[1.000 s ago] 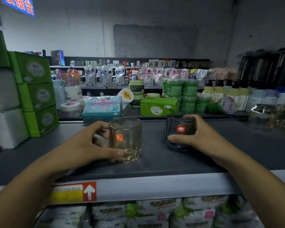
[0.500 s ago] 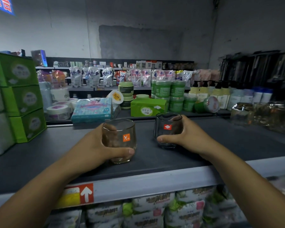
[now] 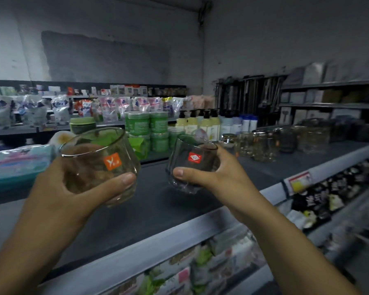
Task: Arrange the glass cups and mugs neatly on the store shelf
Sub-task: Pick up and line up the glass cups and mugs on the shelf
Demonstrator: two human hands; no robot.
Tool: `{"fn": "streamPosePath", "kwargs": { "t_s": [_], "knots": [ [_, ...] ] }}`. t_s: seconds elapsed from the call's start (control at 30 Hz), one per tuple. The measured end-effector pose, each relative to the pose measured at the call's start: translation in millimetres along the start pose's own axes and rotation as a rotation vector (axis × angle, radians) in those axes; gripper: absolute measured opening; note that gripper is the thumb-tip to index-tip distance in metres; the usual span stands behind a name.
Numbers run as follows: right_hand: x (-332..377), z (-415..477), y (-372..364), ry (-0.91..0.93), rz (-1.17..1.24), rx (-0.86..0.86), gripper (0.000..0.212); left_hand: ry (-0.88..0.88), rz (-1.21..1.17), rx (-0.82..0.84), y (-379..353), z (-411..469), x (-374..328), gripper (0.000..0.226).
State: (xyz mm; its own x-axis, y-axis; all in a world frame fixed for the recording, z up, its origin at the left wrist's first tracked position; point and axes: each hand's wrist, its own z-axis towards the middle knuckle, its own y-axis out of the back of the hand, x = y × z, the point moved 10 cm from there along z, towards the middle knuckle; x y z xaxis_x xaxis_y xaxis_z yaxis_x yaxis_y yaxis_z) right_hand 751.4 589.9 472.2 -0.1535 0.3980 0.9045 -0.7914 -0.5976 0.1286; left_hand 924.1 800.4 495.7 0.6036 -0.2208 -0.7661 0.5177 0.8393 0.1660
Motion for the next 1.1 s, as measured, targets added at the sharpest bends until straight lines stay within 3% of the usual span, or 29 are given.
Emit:
{"fn": "streamPosePath", "kwargs": {
  "t_s": [0.2, 0.43, 0.57, 0.7, 0.87, 1.1],
  "knots": [
    [-11.7, -11.0, 134.4, 0.031, -0.040, -0.083, 0.048, 0.009, 0.039, 0.079, -128.1, -0.3, -20.8, 0.091],
    [-48.2, 29.2, 307.0, 0.024, -0.192, -0.102, 0.060, 0.045, 0.141, 0.121, -292.6, 16.6, -40.1, 0.081],
    [-78.2, 75.0, 385.0, -0.021, -0.259, -0.094, 0.064, 0.118, 0.227, 0.126, -358.6, 40.5, -37.4, 0.088],
    [-108.3, 113.2, 409.3, -0.056, -0.328, -0.017, 0.056, 0.242, 0.235, 0.098, -395.1, 59.3, -18.3, 0.081],
    [-139.4, 146.1, 414.4, -0.062, -0.366, 0.028, 0.054, 0.333, 0.228, 0.124, -427.2, 69.3, 11.5, 0.041],
    [-158.4, 165.9, 408.0, 0.018, -0.535, 0.055, 0.068, 0.323, 0.312, 0.042, -430.6, 75.4, 39.9, 0.075]
  ]
}}
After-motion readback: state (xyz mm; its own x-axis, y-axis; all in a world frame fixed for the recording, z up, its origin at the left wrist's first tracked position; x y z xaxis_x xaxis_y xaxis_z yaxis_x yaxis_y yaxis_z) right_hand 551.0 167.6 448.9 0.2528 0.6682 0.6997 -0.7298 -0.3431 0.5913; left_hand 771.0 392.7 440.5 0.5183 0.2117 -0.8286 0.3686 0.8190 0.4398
